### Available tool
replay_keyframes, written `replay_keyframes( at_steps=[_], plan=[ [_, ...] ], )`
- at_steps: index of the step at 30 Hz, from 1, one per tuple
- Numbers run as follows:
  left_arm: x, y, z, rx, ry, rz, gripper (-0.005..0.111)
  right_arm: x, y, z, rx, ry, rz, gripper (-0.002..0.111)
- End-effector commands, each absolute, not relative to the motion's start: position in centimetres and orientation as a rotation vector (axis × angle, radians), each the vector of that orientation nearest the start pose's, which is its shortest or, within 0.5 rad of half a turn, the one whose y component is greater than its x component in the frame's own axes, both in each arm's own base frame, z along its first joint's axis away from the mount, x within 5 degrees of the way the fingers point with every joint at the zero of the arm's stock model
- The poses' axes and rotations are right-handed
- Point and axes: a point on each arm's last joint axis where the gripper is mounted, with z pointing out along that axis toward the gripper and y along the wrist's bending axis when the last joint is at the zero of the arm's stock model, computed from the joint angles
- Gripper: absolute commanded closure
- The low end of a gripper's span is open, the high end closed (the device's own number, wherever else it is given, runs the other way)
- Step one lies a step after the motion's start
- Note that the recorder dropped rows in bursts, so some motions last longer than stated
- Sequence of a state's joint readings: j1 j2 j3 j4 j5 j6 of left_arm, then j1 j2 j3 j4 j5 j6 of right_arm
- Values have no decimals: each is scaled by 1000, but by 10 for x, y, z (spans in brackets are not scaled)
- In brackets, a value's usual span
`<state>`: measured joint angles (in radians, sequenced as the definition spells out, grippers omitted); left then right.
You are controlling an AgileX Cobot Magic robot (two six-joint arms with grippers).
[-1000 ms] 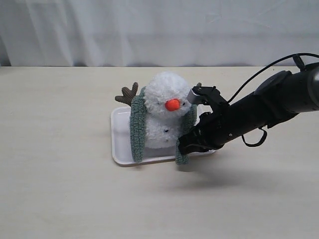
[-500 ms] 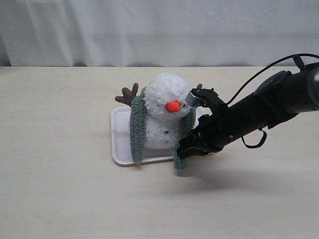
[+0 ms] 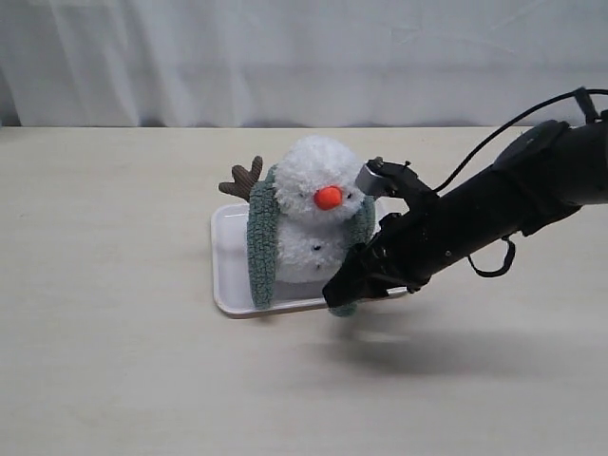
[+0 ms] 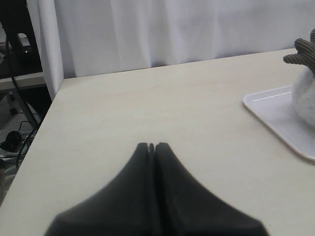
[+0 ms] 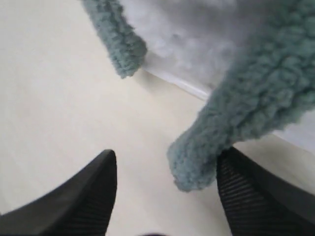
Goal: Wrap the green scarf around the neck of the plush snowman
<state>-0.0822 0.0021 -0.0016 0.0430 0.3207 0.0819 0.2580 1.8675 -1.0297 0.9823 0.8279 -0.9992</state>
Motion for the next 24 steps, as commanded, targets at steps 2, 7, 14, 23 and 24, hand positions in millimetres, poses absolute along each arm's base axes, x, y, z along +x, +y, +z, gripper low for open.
replay_keyframes(
  at_steps=[2,7,14,23,24],
  plan=[
    [54,-4,185,178,1783,33,107,287,144,188,-860,2682,1133,52],
    [54,-4,185,178,1783,33,107,241,180,190,-1120,2713,1384,52],
    [54,-4,185,178,1783,33,107,203,228,191,-1396,2641,1339,52],
    [54,-4,185,178,1783,33,107,229,265,183,-811,2532,802,52],
    [54,-4,185,178,1783,33,107,229,269,184,-804,2500,782,53]
  ],
)
